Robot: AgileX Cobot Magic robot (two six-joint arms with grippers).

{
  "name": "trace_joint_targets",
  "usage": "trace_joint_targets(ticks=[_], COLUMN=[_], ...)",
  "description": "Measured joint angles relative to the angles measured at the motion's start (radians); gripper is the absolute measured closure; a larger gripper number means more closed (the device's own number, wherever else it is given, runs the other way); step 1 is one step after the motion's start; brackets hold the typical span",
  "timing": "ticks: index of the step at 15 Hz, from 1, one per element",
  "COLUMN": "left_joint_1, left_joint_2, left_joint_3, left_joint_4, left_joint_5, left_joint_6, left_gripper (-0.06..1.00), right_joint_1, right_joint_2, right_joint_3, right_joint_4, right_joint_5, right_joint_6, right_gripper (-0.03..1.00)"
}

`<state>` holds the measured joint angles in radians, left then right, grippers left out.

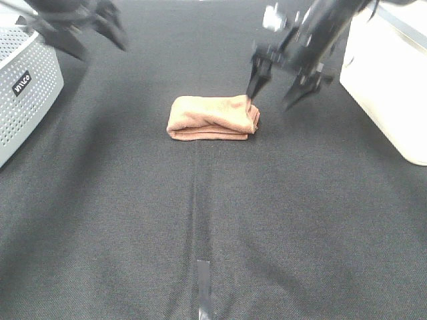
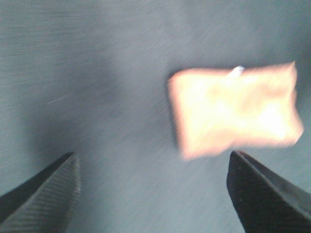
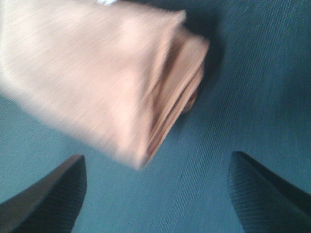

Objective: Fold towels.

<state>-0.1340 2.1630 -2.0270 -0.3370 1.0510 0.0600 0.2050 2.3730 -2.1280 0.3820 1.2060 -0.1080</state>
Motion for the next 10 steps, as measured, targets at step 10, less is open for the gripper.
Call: trace_joint_targets(ticks=[10], left_joint_1=[-0.001], left_joint_2=[-0.42], left_joint_3=[0.179], left_joint_4=[0.234], left_joint_5=[0.158], left_joint_6=[-0.014], left_gripper=[0.17], right_joint_1=[0.0], right_joint_2=[-0.544], right_joint_3=[0.273], right_joint_4=[-0.117], right_joint_5=[0.003], right_joint_6=[0.046], right_gripper=[0.21])
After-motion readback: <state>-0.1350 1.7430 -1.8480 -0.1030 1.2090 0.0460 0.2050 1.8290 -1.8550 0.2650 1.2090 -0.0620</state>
